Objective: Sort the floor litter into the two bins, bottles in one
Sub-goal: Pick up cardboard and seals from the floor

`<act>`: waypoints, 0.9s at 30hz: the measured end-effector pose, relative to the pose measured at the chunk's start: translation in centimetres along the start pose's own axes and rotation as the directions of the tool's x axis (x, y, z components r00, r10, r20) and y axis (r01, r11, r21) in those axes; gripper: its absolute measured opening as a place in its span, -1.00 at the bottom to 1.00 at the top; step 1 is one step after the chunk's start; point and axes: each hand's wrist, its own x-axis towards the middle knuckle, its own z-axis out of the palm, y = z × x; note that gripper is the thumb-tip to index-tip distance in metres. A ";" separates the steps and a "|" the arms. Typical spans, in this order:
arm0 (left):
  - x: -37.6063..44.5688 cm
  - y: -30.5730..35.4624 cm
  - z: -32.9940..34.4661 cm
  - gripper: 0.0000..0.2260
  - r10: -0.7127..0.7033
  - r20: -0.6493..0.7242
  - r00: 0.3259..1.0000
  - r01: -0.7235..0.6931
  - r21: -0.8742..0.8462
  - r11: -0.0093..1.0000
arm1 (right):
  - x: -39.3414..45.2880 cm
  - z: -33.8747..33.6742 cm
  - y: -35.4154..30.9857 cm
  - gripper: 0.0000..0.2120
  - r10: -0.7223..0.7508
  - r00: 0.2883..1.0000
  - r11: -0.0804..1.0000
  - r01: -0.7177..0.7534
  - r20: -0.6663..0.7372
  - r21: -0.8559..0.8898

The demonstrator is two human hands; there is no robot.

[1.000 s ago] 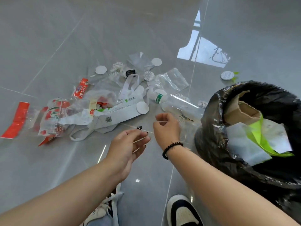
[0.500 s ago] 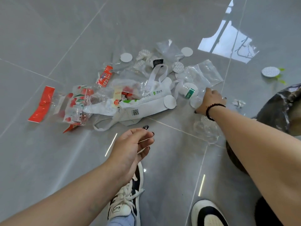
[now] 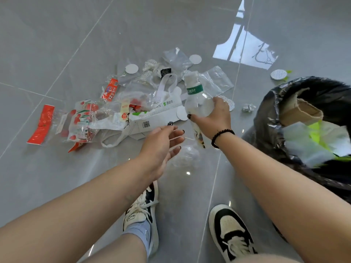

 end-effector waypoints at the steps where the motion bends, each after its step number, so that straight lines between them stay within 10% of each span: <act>1: -0.1 0.4 0.7 -0.94 0.040 -0.023 0.999 -0.039 0.051 0.998 | -1.0 -1.0 -0.4 -0.20 -0.011 1.000 0.999 0.012 -0.015 0.048; 13: -13.8 5.7 9.8 -0.53 0.021 0.509 0.861 -0.393 0.638 0.662 | -14.6 -18.5 -2.5 -0.18 -0.087 0.978 0.914 0.153 -0.187 0.376; 27: -27.9 -8.1 22.6 -0.67 0.097 0.773 0.626 -0.680 0.481 0.553 | -26.3 -38.0 8.1 -0.30 -0.033 0.934 0.940 0.150 -0.354 0.306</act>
